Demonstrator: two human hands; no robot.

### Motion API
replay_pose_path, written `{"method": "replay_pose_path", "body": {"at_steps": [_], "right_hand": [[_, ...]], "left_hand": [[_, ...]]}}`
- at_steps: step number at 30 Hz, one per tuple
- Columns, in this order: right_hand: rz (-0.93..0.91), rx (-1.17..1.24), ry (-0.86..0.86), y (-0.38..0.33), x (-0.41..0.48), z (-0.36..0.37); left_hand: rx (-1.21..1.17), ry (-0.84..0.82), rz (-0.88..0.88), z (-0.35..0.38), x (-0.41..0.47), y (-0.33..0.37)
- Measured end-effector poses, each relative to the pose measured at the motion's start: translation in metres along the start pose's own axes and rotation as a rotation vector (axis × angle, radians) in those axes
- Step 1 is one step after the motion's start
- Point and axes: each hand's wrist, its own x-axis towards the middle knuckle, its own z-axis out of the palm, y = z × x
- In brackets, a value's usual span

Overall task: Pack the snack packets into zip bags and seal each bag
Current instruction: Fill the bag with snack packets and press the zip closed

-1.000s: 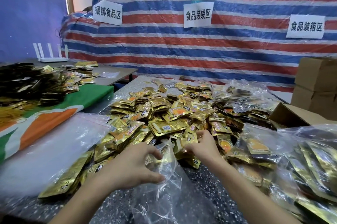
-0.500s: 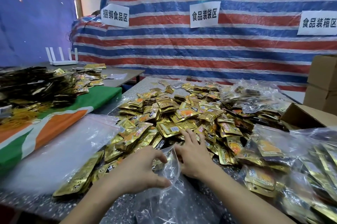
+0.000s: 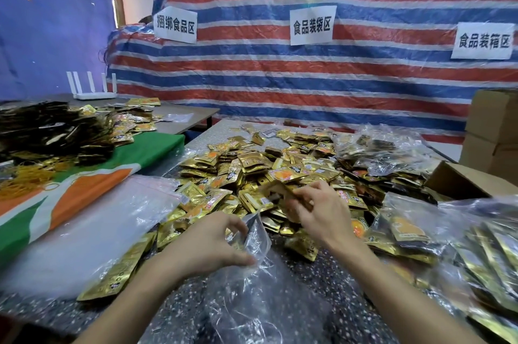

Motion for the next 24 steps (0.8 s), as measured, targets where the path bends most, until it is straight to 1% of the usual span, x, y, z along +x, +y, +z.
{"method": "replay_pose_path", "body": {"at_steps": [4, 7, 9, 12, 15, 17, 19, 22, 24], "right_hand": [[0.012, 0.037, 0.06, -0.005, 0.009, -0.018], [0.05, 0.089, 0.013, -0.008, 0.01, -0.017], [0.065, 0.182, 0.0, -0.008, 0.01, -0.013], [0.06, 0.41, 0.03, -0.006, 0.009, -0.011], [0.115, 0.803, 0.021, -0.011, 0.006, -0.019], [0.179, 1.035, -0.009, -0.017, 0.003, -0.024], [0.215, 1.219, -0.075, -0.024, 0.002, -0.029], [0.17, 1.387, -0.196, -0.031, -0.001, -0.034], [0.124, 1.423, -0.251, -0.032, -0.004, -0.035]], "left_hand": [[-0.022, -0.019, 0.008, 0.005, 0.007, 0.007], [-0.05, -0.038, 0.026, 0.008, 0.009, 0.012], [-0.05, -0.044, 0.032, 0.008, 0.009, 0.013], [-0.054, -0.046, 0.023, 0.008, 0.009, 0.011], [-0.092, -0.044, 0.013, 0.007, 0.009, 0.011], [-0.129, -0.044, 0.014, 0.006, 0.01, 0.01], [-0.157, -0.055, 0.022, 0.006, 0.01, 0.011], [-0.178, -0.079, 0.045, 0.008, 0.012, 0.013], [-0.21, -0.096, 0.047, 0.007, 0.011, 0.017]]}}
